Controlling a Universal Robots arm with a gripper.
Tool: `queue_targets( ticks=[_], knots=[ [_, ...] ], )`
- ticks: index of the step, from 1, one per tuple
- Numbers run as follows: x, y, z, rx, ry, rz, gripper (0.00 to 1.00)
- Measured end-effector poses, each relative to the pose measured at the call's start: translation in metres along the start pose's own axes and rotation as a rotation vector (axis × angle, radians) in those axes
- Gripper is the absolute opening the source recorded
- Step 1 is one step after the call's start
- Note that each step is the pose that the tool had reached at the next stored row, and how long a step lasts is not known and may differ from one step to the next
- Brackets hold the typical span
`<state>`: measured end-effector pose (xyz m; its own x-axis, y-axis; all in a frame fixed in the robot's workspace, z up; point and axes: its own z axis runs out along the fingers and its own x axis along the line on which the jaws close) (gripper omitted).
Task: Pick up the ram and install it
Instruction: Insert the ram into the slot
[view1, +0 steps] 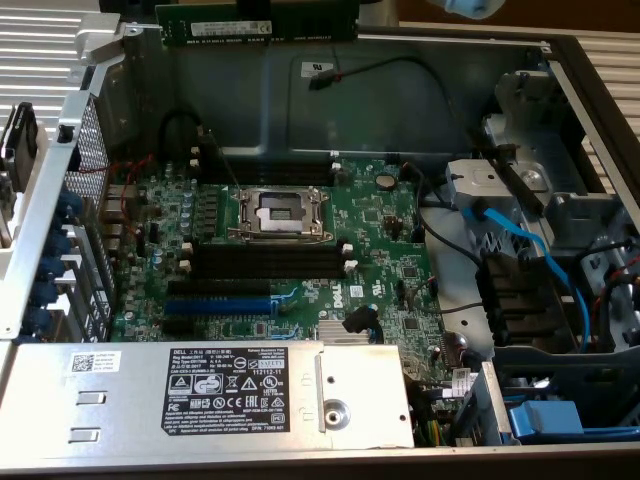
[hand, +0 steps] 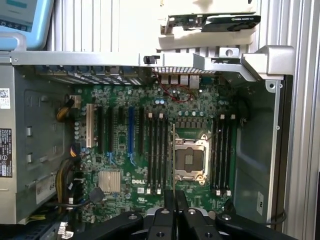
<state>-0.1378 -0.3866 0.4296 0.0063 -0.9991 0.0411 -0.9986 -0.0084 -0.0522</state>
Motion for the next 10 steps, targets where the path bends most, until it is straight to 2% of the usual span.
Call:
queue_targets(
  ticks=[1, 4, 5, 6, 8, 9, 10],
  knots=[
    [-0.0001, 0.0000, 0.0000, 0.0000, 0.0022, 0.000, 0.12],
    [-0.0001, -0.0001, 0.0001, -0.0007, 0.0022, 0.000, 0.12],
    [-0.0002, -0.0007, 0.0002, -0.0028, 0.0022, 0.000, 0.12],
    [-0.0004, -0.0022, 0.0002, -0.0080, 0.0023, 0.000, 0.12],
    [-0.0006, -0.0050, 0.0004, -0.0252, 0.0022, -0.001, 0.12],
    [-0.0006, -0.0055, 0.0005, -0.0361, 0.0020, -0.002, 0.12],
    [-0.0006, -0.0056, 0.0005, -0.0419, 0.0019, -0.002, 0.12]
  ],
)
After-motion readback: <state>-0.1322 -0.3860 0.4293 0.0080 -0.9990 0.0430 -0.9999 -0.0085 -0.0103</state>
